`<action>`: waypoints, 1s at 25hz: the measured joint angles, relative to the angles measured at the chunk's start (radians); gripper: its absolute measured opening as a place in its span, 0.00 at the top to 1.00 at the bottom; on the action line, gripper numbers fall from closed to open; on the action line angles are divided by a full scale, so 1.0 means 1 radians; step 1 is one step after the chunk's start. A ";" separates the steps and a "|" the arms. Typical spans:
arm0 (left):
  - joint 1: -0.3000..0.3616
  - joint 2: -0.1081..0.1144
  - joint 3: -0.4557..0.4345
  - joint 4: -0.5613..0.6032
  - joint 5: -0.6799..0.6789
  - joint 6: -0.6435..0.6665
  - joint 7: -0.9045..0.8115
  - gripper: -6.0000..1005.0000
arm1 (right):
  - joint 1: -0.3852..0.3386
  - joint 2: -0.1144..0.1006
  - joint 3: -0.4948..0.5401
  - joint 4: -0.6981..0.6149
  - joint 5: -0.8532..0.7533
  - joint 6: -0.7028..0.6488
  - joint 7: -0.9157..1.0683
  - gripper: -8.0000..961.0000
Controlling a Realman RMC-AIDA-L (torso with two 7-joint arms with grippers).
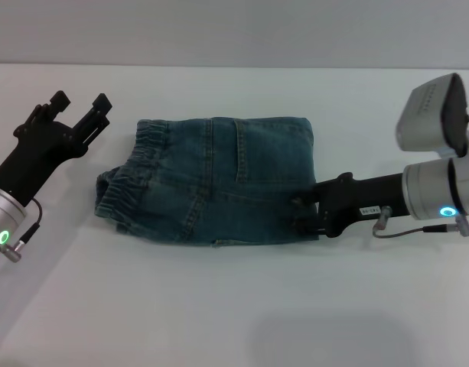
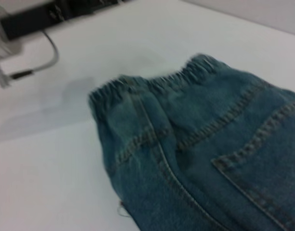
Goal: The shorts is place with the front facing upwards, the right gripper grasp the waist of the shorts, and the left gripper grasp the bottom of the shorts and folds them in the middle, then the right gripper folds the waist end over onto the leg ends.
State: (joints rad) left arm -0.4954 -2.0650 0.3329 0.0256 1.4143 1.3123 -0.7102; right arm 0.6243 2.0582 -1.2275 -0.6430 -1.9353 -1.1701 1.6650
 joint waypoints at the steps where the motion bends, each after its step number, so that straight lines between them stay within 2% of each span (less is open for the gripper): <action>1: 0.000 0.000 0.000 0.001 0.000 0.000 0.000 0.17 | -0.011 0.000 0.008 -0.018 0.001 -0.025 -0.004 0.50; 5: 0.000 0.001 -0.019 0.008 0.000 0.000 0.000 0.17 | -0.076 0.011 0.068 -0.128 0.026 -0.149 -0.054 0.50; 7: 0.001 0.002 -0.033 0.010 0.000 0.000 0.000 0.17 | -0.109 0.015 0.107 -0.153 0.083 -0.173 -0.117 0.50; 8: 0.001 0.002 -0.033 0.010 0.000 0.000 0.000 0.17 | -0.152 0.016 0.161 -0.141 0.215 -0.175 -0.247 0.50; 9: 0.002 0.003 -0.044 0.011 0.000 0.001 0.000 0.17 | -0.152 0.016 0.161 -0.141 0.215 -0.175 -0.247 0.50; 12: 0.012 0.004 -0.087 0.021 0.000 0.005 0.005 0.17 | -0.207 0.016 0.257 -0.038 0.476 -0.167 -0.532 0.50; 15: 0.012 0.004 -0.087 0.021 0.000 0.005 0.005 0.17 | -0.228 0.016 0.353 0.159 0.812 -0.166 -0.939 0.50; 16: 0.037 0.003 -0.177 0.023 0.000 0.017 0.062 0.17 | -0.226 0.016 0.380 0.225 0.906 -0.165 -1.048 0.50; 18: 0.046 0.002 -0.211 0.019 0.000 0.022 0.094 0.17 | -0.212 0.016 0.436 0.358 1.133 -0.164 -1.256 0.50; 19: 0.057 0.001 -0.258 0.013 0.000 0.026 0.147 0.17 | -0.204 0.016 0.460 0.407 1.236 -0.164 -1.344 0.50; 20: 0.060 0.000 -0.280 0.007 0.000 0.027 0.170 0.17 | -0.191 0.016 0.488 0.470 1.404 -0.163 -1.456 0.50; 21: 0.067 -0.001 -0.313 -0.003 0.000 0.028 0.206 0.17 | -0.191 0.016 0.488 0.470 1.404 -0.163 -1.456 0.50; 23: 0.083 -0.002 -0.401 -0.042 0.000 0.037 0.307 0.17 | -0.187 0.016 0.498 0.506 1.584 -0.159 -1.513 0.50; 25: 0.092 -0.002 -0.461 -0.075 0.000 0.046 0.392 0.17 | -0.188 0.015 0.498 0.508 1.612 -0.156 -1.513 0.50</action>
State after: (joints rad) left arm -0.4038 -2.0665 -0.1284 -0.0495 1.4138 1.3580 -0.3182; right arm 0.4361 2.0734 -0.7293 -0.1354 -0.3228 -1.3257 0.1525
